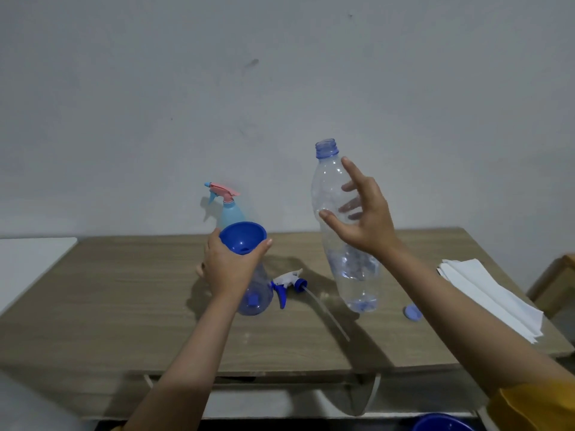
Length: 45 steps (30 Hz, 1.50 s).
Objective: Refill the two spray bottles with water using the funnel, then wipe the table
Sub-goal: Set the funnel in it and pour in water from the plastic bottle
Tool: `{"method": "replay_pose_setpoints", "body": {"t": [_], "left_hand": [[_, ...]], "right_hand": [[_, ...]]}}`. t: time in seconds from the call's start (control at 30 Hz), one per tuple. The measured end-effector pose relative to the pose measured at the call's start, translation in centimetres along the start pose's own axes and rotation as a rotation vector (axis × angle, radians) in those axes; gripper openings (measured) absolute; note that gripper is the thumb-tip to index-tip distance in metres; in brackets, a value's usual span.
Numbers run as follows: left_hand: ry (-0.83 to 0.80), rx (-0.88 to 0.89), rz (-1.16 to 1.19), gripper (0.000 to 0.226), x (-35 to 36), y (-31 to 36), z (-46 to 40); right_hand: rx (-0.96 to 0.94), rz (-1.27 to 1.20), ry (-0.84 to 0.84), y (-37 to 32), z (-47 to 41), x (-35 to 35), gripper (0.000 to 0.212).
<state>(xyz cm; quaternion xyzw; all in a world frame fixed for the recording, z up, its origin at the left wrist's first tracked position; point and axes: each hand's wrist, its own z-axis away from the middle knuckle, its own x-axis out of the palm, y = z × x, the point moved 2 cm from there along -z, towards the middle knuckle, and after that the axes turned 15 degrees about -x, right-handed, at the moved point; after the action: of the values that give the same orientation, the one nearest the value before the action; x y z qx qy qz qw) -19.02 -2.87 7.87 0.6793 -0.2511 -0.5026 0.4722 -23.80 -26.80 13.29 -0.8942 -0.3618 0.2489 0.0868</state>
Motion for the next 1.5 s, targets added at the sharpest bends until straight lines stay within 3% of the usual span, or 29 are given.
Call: {"method": "replay_pose_setpoints", "body": {"t": [0.13,0.27,0.43,0.7,1.5], "left_hand": [[-0.064,0.014,0.015,0.086,-0.6,0.2,-0.1],[-0.137,0.005,0.044,0.097,-1.1,-0.2,-0.7],[-0.241,0.038,0.115,0.070,-1.3,-0.8,-1.1],[-0.293,0.071,0.171,0.053,-1.2,-0.7,-1.0],[-0.367,0.036,0.248,0.065,-1.4,-0.6,-1.3]], "right_hand": [[-0.068,-0.065,-0.298,-2.3,-2.5,0.2,0.089],[0.017,-0.117,-0.548,-3.8,-3.2,0.4,0.088],[0.073,-0.105,-0.747,-5.1,-3.1,0.8,0.086],[0.148,-0.011,-1.019,-4.6,-3.6,2.7,0.085],[0.218,0.147,-1.289,-5.5,-5.4,4.2,0.085]]}}
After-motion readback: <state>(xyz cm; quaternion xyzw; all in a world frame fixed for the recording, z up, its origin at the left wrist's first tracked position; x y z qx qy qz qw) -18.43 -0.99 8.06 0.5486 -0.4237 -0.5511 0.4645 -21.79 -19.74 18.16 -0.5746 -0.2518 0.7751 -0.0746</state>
